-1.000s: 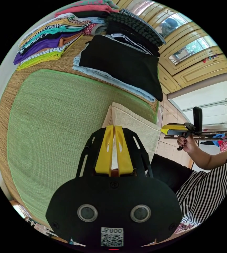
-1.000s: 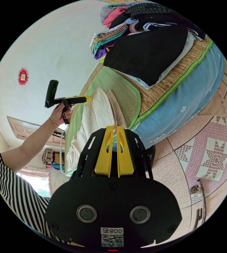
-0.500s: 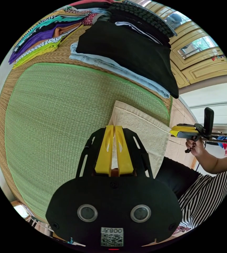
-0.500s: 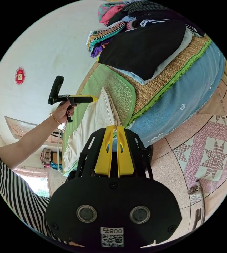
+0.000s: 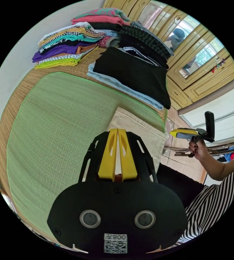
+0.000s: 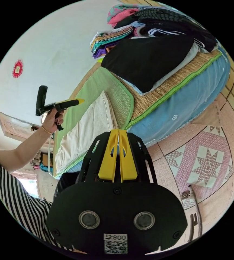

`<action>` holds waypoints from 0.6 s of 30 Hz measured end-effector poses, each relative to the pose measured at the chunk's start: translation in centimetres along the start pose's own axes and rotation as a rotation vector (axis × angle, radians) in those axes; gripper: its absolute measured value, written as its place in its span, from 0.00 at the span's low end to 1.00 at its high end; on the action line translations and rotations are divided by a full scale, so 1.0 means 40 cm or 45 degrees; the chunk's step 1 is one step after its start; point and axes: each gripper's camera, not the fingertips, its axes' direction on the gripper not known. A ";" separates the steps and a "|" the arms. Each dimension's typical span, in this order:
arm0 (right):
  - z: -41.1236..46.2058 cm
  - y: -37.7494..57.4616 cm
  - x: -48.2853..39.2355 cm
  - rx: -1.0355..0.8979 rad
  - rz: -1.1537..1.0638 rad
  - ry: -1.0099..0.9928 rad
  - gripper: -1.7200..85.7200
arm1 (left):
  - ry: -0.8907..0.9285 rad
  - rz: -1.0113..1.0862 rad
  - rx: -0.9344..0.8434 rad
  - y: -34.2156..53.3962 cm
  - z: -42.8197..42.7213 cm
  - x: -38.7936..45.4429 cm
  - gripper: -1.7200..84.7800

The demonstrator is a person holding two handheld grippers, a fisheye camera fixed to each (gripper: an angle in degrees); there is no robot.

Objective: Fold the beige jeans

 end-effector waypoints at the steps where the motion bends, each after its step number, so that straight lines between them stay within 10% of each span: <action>1: 0.012 -0.009 -0.031 -0.009 -0.043 0.002 0.02 | 0.008 -0.024 -0.049 0.026 0.014 -0.007 0.02; 18: 0.227 -0.071 -0.420 -0.174 -0.362 0.055 0.02 | 0.031 -0.579 0.193 0.688 -0.351 -0.241 0.03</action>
